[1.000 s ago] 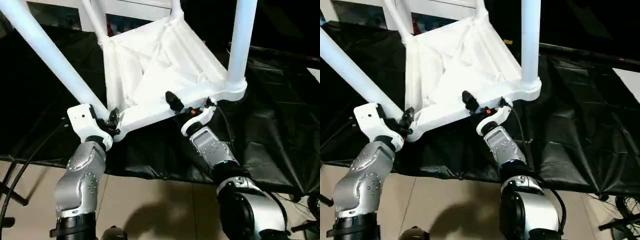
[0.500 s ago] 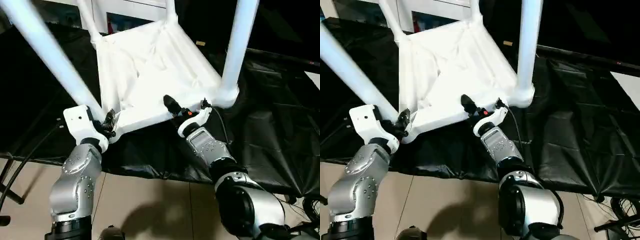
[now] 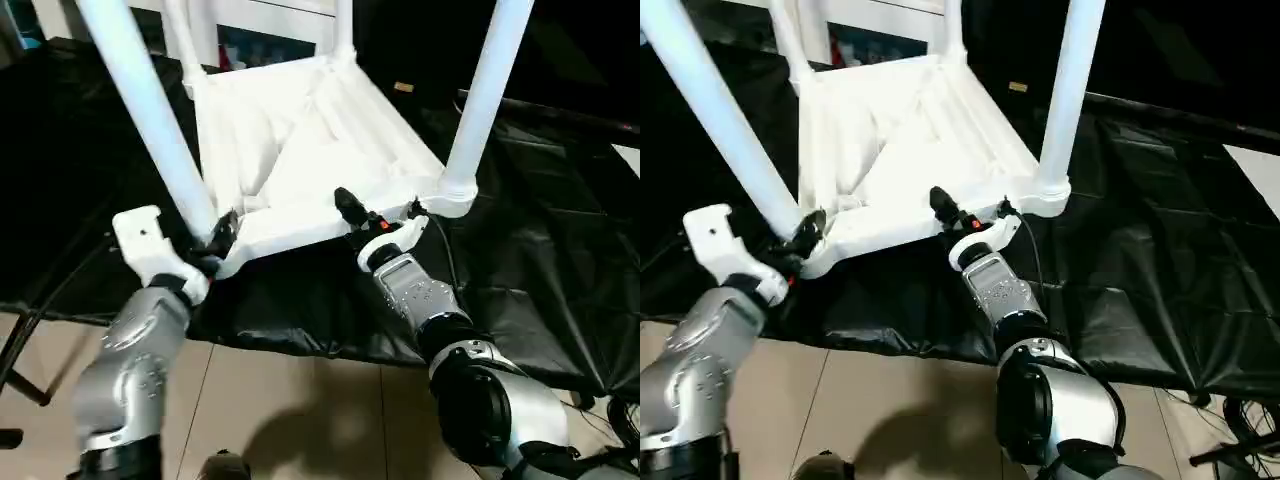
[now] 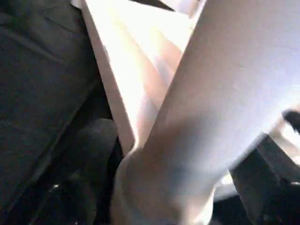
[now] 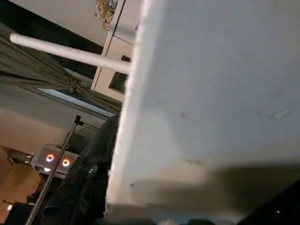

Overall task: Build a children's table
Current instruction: Flip table

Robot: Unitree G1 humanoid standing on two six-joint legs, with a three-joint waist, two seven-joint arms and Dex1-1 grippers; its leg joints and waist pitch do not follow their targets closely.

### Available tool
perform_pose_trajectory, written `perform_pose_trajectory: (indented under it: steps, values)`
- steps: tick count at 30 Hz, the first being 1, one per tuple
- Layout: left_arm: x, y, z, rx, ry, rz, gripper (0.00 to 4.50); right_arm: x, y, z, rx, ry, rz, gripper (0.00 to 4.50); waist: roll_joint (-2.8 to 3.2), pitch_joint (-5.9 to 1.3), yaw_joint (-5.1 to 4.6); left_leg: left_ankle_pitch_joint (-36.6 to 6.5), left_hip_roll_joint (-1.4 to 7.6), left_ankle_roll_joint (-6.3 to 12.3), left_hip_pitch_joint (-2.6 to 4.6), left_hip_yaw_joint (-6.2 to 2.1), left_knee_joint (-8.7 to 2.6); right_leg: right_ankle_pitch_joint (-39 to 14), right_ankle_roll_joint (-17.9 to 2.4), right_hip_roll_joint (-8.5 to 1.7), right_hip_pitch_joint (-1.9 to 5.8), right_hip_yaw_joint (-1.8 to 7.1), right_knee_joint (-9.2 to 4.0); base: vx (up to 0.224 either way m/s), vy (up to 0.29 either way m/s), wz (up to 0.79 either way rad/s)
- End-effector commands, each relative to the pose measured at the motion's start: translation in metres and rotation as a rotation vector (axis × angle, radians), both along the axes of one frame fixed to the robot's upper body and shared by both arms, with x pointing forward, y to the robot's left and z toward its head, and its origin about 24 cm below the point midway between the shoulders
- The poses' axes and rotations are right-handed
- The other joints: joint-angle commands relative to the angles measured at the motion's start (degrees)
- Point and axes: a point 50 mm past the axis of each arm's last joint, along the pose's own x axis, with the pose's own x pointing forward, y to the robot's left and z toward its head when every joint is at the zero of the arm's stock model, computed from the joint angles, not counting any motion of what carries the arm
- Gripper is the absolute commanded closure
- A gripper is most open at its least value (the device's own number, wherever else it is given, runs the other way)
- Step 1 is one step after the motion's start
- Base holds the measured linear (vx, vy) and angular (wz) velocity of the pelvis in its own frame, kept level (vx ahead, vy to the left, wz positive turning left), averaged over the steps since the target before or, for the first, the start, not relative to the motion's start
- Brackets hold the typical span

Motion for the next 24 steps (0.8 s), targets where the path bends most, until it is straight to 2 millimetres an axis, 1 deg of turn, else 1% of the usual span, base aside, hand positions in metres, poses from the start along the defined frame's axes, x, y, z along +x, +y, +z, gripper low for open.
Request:
perform_pose_trajectory:
  steps: [1,4,5,6,8,9,10,11,12,13,14,15,16,17,18,19,20,21,22,23,24]
  values:
    - [-0.009,0.019,0.000,0.047,-0.009,0.020,0.08,0.017,-0.038,0.025,-0.056,-0.091,-0.173,2.46,1.98,-4.38,0.08,-2.62,2.93,-0.64,2.26,-0.60,-3.98,9.68,-12.29,-4.53,2.09,2.05,-2.91,0.000,0.000,0.00]
    - [-0.017,0.025,-0.003,0.118,-0.004,-0.022,0.00,0.019,-0.046,0.026,-0.069,-0.091,-0.209,2.46,2.09,-4.29,0.34,-4.51,3.02,-1.59,2.48,-0.44,-4.15,8.26,-11.55,-4.46,1.93,2.03,-3.03,0.000,0.000,0.00]
    - [-0.019,0.025,-0.004,0.134,-0.001,-0.036,0.00,0.019,-0.048,0.026,-0.073,-0.092,-0.217,2.47,2.28,-4.22,0.64,-5.64,3.08,-2.04,2.58,-0.41,-4.24,7.38,-10.91,-4.46,1.81,2.01,-3.14,0.000,0.000,0.00]
    - [-0.023,0.025,-0.005,0.156,-0.002,-0.063,0.00,0.019,-0.052,0.027,-0.086,-0.090,-0.240,2.49,2.23,-4.21,0.96,-6.41,3.15,-2.56,2.75,-0.29,-4.31,6.71,-10.33,-4.44,1.71,1.99,-3.17,0.000,0.000,0.00]
    - [-0.025,0.025,-0.004,0.168,-0.020,-0.071,0.00,0.019,-0.055,0.027,-0.118,-0.094,-0.256,2.49,2.34,-4.21,1.26,-6.85,3.19,-3.29,2.62,-0.23,-4.37,6.80,-10.04,-4.52,1.70,1.98,-3.16,0.000,0.000,0.00]
    - [-0.027,0.024,0.002,0.199,-0.071,-0.075,0.00,0.020,-0.058,0.027,-0.168,-0.098,-0.269,2.50,2.31,-4.23,1.43,-7.32,3.22,-3.70,2.56,-0.25,-4.43,6.41,-9.89,-4.57,1.76,1.98,-3.17,0.000,0.000,0.00]
    - [-0.027,0.024,0.003,0.203,-0.078,-0.075,0.00,0.020,-0.058,0.027,-0.175,-0.099,-0.270,2.50,2.31,-4.23,1.47,-7.40,3.24,-3.83,2.41,-0.26,-4.47,6.26,-9.79,-4.62,1.82,1.98,-3.17,0.000,0.000,0.00]
    - [-0.027,0.024,0.006,0.218,-0.105,-0.075,0.00,0.020,-0.060,0.028,-0.195,-0.102,-0.275,2.50,2.30,-4.23,1.57,-7.93,3.27,-4.21,2.32,-0.29,-4.56,5.69,-9.54,-4.70,1.87,1.93,-3.20,0.000,0.000,0.00]
    - [-0.027,0.024,0.015,0.253,-0.165,-0.070,0.00,0.020,-0.062,0.029,-0.230,-0.106,-0.286,2.50,2.24,-4.20,1.55,-8.30,3.24,-4.32,2.32,-0.25,-4.57,5.34,-9.39,-4.67,1.84,1.94,-3.22,0.000,0.000,0.00]
    - [-0.026,0.024,0.026,0.288,-0.241,-0.056,0.00,0.021,-0.064,0.032,-0.283,-0.119,-0.294,2.50,2.00,-4.15,1.57,-8.65,3.23,-4.28,2.20,-0.32,-4.66,4.27,-8.80,-4.74,1.91,1.96,-3.46,0.000,0.000,0.00]
    - [-0.026,0.024,0.027,0.292,-0.250,-0.055,0.00,0.021,-0.064,0.032,-0.294,-0.121,-0.296,2.50,2.01,-4.17,1.53,-8.73,3.22,-4.26,2.22,-0.30,-4.65,4.14,-8.65,-4.73,1.92,1.99,-3.39,0.000,0.000,0.00]
    - [-0.026,0.020,0.047,0.367,-0.364,-0.085,0.00,0.022,-0.069,0.038,-0.426,-0.164,-0.314,2.50,1.87,-4.17,1.57,-8.37,3.19,-4.24,2.30,-0.27,-4.61,3.72,-8.39,-4.72,1.82,1.96,-3.39,0.000,0.000,0.00]
    - [-0.026,0.018,0.051,0.375,-0.386,-0.101,0.00,0.022,-0.071,0.039,-0.456,-0.165,-0.334,2.50,1.92,-4.14,1.55,-8.33,3.18,-4.18,2.20,-0.34,-4.64,3.33,-8.18,-4.73,1.83,1.94,-3.45,0.000,0.000,0.00]
    - [-0.026,0.017,0.054,0.378,-0.401,-0.111,0.00,0.022,-0.073,0.040,-0.469,-0.162,-0.349,2.50,1.73,-4.13,1.46,-8.11,3.15,-4.28,2.22,-0.28,-4.59,2.69,-7.93,-4.71,1.77,1.92,-3.36,0.000,0.000,0.00]
    - [-0.026,0.016,0.056,0.383,-0.411,-0.116,0.00,0.023,-0.074,0.040,-0.472,-0.159,-0.358,2.50,1.67,-3.99,1.38,-8.21,3.19,-4.45,2.33,-0.24,-4.66,1.93,-7.71,-4.66,1.56,1.93,-3.35,0.000,0.000,0.00]
    - [-0.026,0.015,0.060,0.394,-0.431,-0.123,0.00,0.023,-0.076,0.042,-0.487,-0.165,-0.370,2.50,1.72,-3.81,1.27,-9.88,3.15,-4.90,2.50,-0.17,-4.79,0.06,-7.57,-4.51,1.32,1.96,-3.53,0.000,0.000,0.00]
    - [-0.026,0.014,0.062,0.399,-0.443,-0.135,0.00,0.023,-0.077,0.043,-0.507,-0.167,-0.382,2.50,1.80,-3.84,1.28,-10.69,3.14,-5.20,2.48,-0.21,-4.85,-0.80,-7.42,-4.56,1.39,1.97,-3.55,0.000,0.000,0.00]
    - [-0.027,0.012,0.067,0.421,-0.465,-0.164,0.00,0.023,-0.080,0.045,-0.533,-0.170,-0.404,2.50,1.55,-3.80,1.20,-12.10,3.09,-5.63,2.44,-0.21,-4.96,-2.54,-7.01,-4.62,1.34,2.04,-3.74,0.000,0.000,0.00]
    - [-0.027,0.009,0.070,0.431,-0.481,-0.191,0.00,0.023,-0.084,0.047,-0.556,-0.172,-0.426,2.50,1.46,-3.92,1.34,-12.08,3.05,-5.67,2.49,-0.25,-4.95,-3.23,-6.62,-4.73,1.38,2.08,-3.75,0.000,0.000,0.00]
    - [-0.028,0.006,0.073,0.441,-0.491,-0.215,0.00,0.023,-0.086,0.049,-0.593,-0.177,-0.437,2.50,1.44,-3.93,1.31,-11.97,3.03,-5.61,2.46,-0.22,-4.91,-3.14,-6.54,-4.69,1.34,2.12,-3.73,0.000,0.000,0.00]
    - [-0.028,0.003,0.077,0.455,-0.506,-0.245,0.00,0.023,-0.089,0.051,-0.643,-0.185,-0.452,2.50,1.46,-3.97,1.39,-11.46,3.03,-5.62,2.58,-0.21,-4.87,-2.59,-6.36,-4.61,1.22,2.07,-3.67,0.000,0.000,0.00]
